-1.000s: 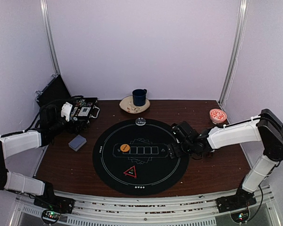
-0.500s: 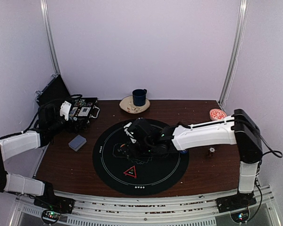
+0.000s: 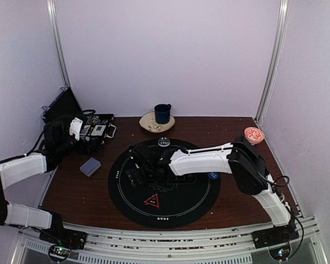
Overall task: Distribute texas hold em gaming equipment
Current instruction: Pick up the big blind button from the poker table mat.
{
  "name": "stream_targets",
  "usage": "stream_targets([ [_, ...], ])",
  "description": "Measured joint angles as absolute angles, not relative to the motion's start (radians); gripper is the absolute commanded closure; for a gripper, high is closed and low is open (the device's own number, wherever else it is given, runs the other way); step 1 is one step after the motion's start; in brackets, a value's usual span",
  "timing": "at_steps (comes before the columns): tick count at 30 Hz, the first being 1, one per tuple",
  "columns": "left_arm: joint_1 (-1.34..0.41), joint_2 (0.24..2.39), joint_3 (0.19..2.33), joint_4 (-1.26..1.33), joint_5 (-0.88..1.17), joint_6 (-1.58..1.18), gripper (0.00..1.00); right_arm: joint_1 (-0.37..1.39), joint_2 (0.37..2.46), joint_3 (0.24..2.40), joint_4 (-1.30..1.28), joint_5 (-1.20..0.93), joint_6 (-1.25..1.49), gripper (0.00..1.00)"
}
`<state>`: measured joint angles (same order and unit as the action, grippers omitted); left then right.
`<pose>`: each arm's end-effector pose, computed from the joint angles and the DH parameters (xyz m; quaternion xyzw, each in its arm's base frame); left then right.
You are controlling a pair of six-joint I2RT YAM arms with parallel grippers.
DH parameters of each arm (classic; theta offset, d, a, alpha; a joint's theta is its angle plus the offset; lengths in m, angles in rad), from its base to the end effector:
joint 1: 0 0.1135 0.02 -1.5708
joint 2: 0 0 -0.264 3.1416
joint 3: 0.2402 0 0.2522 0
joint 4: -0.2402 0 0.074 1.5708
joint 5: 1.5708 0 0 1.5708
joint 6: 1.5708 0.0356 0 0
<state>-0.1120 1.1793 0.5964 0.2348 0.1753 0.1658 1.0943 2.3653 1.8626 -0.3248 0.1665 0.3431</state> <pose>0.2570 -0.0352 0.2356 0.1627 0.8009 -0.0563 0.5735 0.2464 0.4645 0.1527 -0.3125 0.8749 0.1800 0.3234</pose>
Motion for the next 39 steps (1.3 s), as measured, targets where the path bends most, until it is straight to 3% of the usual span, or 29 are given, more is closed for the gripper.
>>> stream_targets([
  [10,-0.112,1.176,0.596,0.235,0.175,0.165,0.02,1.04,2.366,1.78,-0.259,0.135,0.408,0.14],
  [21,-0.112,1.177,0.596,0.235,0.175,0.165,0.02,1.04,2.403,1.862,-0.331,0.102,0.382,0.18],
  [30,-0.112,1.178,0.596,0.235,0.175,0.165,0.02,1.048,2.413,1.88,-0.358,0.134,0.366,0.3],
  [39,-0.112,1.178,0.596,0.235,0.175,0.164,0.02,1.059,2.416,1.897,-0.386,0.147,0.366,0.33],
])
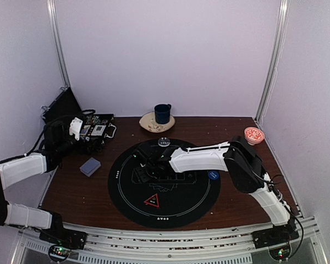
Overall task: Distribute texas hold em gaming equipment
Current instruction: Pick up the big blind button from the poker table mat.
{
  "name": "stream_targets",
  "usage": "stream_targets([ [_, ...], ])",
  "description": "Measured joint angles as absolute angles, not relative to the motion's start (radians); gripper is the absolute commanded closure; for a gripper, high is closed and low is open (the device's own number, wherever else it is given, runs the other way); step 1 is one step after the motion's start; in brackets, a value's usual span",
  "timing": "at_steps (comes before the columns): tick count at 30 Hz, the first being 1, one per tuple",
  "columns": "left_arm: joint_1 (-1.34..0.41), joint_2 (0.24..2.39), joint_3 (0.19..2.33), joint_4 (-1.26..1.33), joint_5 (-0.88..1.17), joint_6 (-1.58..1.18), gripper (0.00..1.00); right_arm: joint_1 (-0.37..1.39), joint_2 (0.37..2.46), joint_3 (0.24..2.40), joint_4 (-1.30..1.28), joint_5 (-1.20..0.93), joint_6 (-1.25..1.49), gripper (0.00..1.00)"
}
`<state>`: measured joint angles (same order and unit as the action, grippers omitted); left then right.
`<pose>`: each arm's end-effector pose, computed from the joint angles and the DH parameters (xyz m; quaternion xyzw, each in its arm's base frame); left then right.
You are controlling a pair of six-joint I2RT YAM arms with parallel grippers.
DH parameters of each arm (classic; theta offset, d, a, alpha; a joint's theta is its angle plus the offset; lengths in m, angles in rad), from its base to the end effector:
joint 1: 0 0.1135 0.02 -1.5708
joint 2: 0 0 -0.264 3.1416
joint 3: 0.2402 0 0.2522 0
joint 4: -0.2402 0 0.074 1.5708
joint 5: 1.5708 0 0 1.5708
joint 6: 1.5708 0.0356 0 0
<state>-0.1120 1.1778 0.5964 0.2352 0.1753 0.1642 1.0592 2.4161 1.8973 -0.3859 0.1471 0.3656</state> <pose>0.2568 -0.0351 0.2360 0.1621 0.8005 -0.0567 0.5742 0.2628 0.4574 0.1334 -0.2977 0.8945 0.1606 0.2921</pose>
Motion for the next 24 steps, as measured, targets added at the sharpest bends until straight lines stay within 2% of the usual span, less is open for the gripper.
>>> stream_targets([
  [22,-0.112,1.178,0.596,0.235,0.174,0.163,0.02,1.098,2.426,1.92,-0.417,0.196,0.366,0.37],
  [24,-0.112,1.178,0.596,0.235,0.174,0.163,0.02,1.1,2.427,1.92,-0.413,0.205,0.366,0.4],
])
